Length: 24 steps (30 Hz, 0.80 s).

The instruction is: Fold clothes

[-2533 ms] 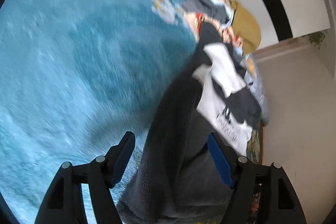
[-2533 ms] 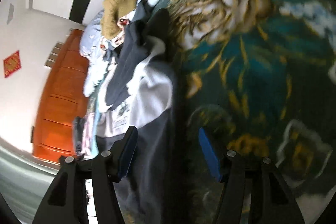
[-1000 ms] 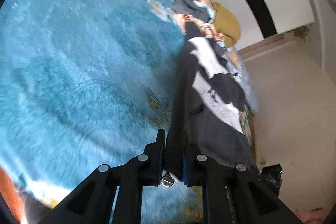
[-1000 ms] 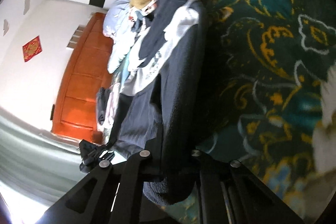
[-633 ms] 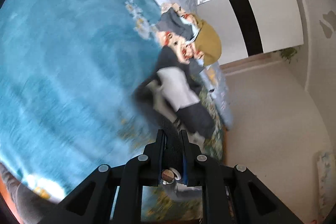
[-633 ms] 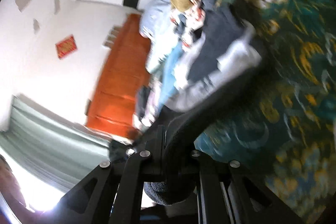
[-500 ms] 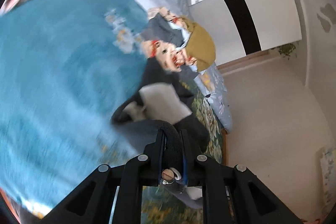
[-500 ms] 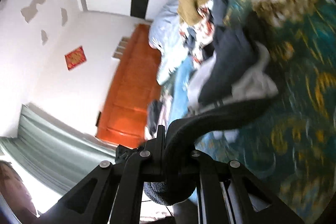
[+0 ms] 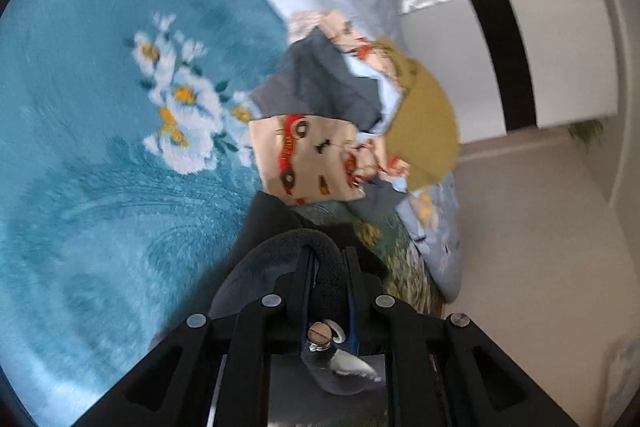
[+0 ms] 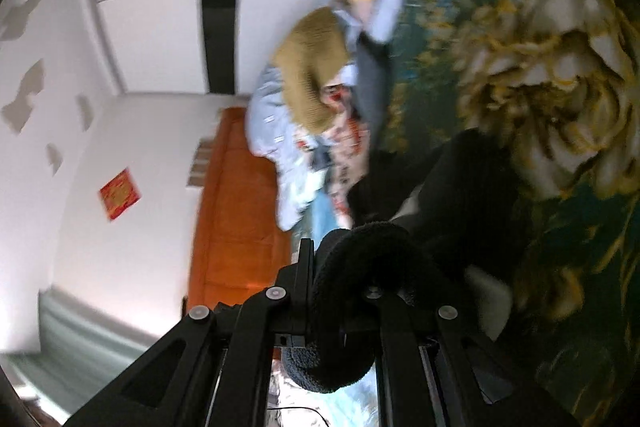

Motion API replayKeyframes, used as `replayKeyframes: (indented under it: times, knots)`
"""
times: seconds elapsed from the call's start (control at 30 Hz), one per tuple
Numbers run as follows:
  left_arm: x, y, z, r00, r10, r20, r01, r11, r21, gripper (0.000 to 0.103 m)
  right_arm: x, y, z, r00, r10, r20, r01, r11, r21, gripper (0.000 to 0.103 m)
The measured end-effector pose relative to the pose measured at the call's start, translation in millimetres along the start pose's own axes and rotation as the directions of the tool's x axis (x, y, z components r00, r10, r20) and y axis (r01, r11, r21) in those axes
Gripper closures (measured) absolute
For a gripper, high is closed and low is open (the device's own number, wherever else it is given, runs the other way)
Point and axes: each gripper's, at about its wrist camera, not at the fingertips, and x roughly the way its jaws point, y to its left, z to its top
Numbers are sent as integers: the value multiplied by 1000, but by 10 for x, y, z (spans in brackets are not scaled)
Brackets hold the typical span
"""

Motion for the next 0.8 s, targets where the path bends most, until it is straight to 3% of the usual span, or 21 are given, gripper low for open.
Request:
replayKeyframes:
  times: [0.2, 0.33, 0.5, 0.57, 0.6, 0.63, 0.67, 0.73, 0.8]
  knots:
    - [383, 351, 79, 999, 47, -25, -49, 994, -97, 86, 119, -185, 135, 999, -46, -4, 46, 999, 20, 92]
    - [507, 419, 89, 996, 79, -52, -84, 993, -87, 84, 190, -206, 179, 997, -76, -11, 76, 997, 9, 92]
    - [461, 451, 70, 998, 26, -64, -33, 993, -115, 80, 191, -227, 175, 996, -90, -13, 90, 996, 19, 91]
    - [393, 409, 50, 998, 1, -69, -7, 995, -96, 72, 157, -145, 159, 996, -88, -22, 87, 996, -6, 88]
    - [339, 380, 49, 998, -13, -62, 8, 996, -86, 66, 134, -93, 151, 996, -85, -27, 84, 996, -26, 85]
    - [286, 351, 47, 998, -27, -55, 23, 997, -77, 54, 103, -46, 145, 996, -79, -28, 78, 996, -40, 82]
    - [232, 323, 45, 998, -41, -48, 38, 997, -68, 47, 65, -1, 143, 997, -71, -26, 70, 996, -52, 67]
    - [94, 257, 65, 997, -70, -11, 69, 997, -41, 46, -9, 90, 137, 998, -55, -23, 53, 996, -74, 49]
    - [-59, 218, 86, 995, -99, 27, 100, 995, -16, 40, -101, 175, 148, 999, -39, -6, 39, 995, -93, 48]
